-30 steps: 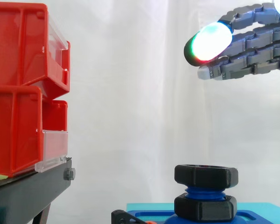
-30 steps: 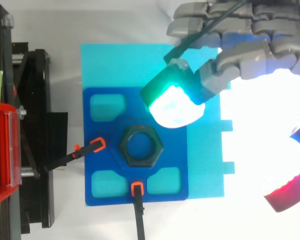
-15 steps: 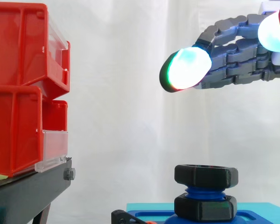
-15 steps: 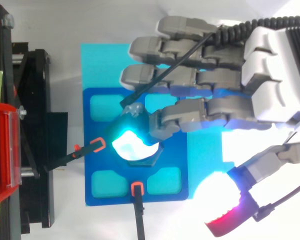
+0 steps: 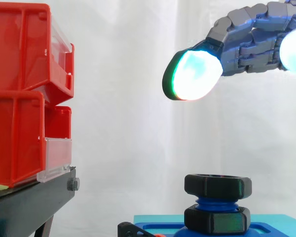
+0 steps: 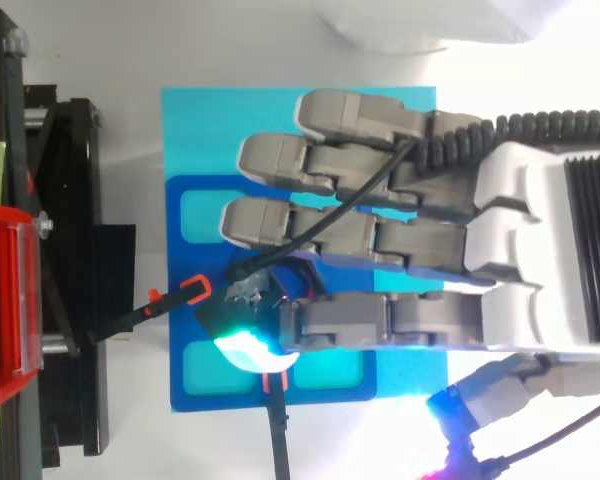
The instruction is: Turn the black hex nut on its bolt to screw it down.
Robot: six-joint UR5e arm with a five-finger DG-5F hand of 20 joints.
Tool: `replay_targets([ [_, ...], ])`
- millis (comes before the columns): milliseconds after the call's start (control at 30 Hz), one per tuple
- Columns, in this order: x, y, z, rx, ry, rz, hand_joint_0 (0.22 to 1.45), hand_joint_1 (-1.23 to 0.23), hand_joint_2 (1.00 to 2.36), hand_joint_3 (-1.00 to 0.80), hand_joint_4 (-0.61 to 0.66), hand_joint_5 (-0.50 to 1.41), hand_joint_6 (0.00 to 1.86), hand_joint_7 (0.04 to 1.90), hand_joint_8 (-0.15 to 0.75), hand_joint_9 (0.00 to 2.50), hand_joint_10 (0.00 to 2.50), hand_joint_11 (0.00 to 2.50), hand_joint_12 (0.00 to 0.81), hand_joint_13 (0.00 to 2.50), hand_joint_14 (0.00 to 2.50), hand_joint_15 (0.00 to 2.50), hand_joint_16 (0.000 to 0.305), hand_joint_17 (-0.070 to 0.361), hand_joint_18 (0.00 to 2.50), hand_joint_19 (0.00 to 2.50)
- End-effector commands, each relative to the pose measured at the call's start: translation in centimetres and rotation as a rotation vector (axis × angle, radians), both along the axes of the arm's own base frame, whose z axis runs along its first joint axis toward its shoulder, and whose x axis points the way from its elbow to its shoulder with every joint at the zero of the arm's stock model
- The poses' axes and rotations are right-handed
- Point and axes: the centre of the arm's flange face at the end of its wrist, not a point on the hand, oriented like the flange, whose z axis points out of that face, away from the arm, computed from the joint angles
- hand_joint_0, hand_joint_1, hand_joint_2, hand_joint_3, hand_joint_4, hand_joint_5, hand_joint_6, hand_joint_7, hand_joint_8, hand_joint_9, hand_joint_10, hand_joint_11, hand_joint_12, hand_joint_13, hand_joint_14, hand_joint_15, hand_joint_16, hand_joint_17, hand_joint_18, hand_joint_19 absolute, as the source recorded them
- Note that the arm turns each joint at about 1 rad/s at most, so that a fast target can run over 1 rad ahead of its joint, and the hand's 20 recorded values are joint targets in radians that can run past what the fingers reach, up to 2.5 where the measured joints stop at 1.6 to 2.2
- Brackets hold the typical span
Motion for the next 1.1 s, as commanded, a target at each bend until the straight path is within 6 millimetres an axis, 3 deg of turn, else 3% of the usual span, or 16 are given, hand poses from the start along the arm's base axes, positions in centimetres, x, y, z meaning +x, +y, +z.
replay_targets([
  [0, 0.5, 1.1, -1.3, -0.054, 0.016, -0.018, 0.38, -0.57, 1.0, -0.5, 0.08, -0.27, 0.5, 0.7, 0.179, 0.12, 0.0, 0.0, 0.326, 0.06, 0.0, 0.0, 0.06, 0.134, 0.0, 0.0],
  [67, 0.7, 1.2, -1.2, -0.053, 0.013, -0.018, 0.38, -0.58, 1.0, -0.5, 0.09, -0.27, 0.5, 0.71, 0.181, 0.12, 0.0, 0.0, 0.327, 0.06, 0.0, 0.0, 0.06, 0.135, 0.0, 0.0],
  [133, 1.2, 1.4, -2.8, -0.058, 0.033, -0.013, 0.37, -0.63, 1.0, -0.5, 0.1, -0.28, 0.5, 0.72, 0.174, 0.09, 0.0, 0.0, 0.329, 0.04, 0.0, 0.0, 0.06, 0.136, 0.0, 0.0],
  [233, 3.0, 1.9, -2.9, -0.056, 0.024, -0.013, 0.37, -0.65, 1.0, -0.5, 0.1, -0.28, 0.5, 0.72, 0.176, 0.08, 0.0, 0.0, 0.332, 0.04, 0.0, 0.0, 0.061, 0.137, 0.0, 0.0],
  [600, 3.7, 2.2, -2.8, -0.085, 0.022, -0.002, 0.34, -0.66, 1.0, -0.5, 0.12, -0.29, 0.5, 0.73, 0.187, 0.05, 0.0, 0.0, 0.348, 0.04, 0.0, 0.0, 0.063, 0.142, 0.0, 0.0],
  [867, 4.2, 2.1, -3.9, -0.115, 0.015, 0.0, 0.34, -0.58, 1.0, -0.5, 0.13, -0.29, 0.5, 0.72, 0.194, 0.06, 0.0, 0.0, 0.351, 0.04, 0.0, 0.0, 0.063, 0.143, 0.0, 0.0],
  [1067, 4.1, 2.2, -4.0, -0.13, 0.023, 0.008, 0.44, -0.5, 1.0, -0.5, 0.13, -0.27, 0.5, 0.83, 0.176, 0.09, 0.0, 0.0, 0.315, 0.06, 0.0, 0.0, 0.053, 0.12, 0.0, 0.0],
])
